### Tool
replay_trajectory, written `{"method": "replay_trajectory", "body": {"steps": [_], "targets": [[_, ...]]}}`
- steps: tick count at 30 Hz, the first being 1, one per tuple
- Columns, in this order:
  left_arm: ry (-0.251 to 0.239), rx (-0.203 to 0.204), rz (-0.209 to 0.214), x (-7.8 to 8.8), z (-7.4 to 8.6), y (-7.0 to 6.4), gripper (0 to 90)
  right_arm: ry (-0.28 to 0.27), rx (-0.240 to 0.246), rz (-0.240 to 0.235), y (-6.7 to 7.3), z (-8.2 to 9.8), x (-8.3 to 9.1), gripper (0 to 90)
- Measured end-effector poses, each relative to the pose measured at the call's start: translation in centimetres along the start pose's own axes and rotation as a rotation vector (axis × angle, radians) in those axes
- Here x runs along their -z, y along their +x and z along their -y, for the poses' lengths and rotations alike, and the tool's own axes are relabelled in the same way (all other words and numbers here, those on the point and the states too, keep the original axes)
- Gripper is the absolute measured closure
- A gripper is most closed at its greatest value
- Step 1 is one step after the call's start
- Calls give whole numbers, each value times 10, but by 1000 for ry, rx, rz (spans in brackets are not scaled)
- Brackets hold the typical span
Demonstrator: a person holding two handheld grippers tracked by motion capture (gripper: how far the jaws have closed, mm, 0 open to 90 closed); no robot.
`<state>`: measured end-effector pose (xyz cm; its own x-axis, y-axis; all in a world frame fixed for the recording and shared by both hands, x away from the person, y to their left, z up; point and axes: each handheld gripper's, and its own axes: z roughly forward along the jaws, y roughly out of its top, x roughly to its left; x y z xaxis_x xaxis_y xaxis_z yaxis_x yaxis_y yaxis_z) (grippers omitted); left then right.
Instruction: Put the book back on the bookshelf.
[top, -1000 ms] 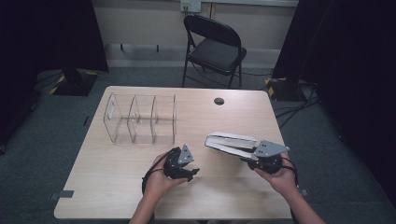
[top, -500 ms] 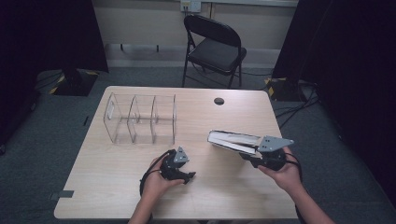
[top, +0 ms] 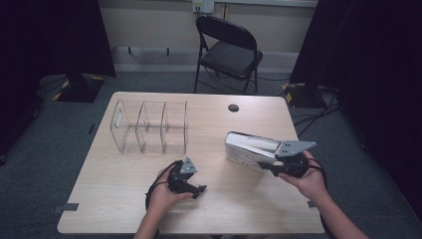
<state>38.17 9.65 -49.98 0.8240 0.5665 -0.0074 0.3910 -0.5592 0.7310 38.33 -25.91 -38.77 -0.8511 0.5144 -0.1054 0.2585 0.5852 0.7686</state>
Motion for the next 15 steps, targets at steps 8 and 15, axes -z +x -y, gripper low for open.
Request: {"method": "replay_trajectory", "body": {"steps": [8,15], "targets": [[-2,-1,4,-1,1,1,112,28,-31,-21,-7,-4,6,761],[7,-15,13,-1,0,1,90,25,-44,-45,-9,-3,8,763]]}}
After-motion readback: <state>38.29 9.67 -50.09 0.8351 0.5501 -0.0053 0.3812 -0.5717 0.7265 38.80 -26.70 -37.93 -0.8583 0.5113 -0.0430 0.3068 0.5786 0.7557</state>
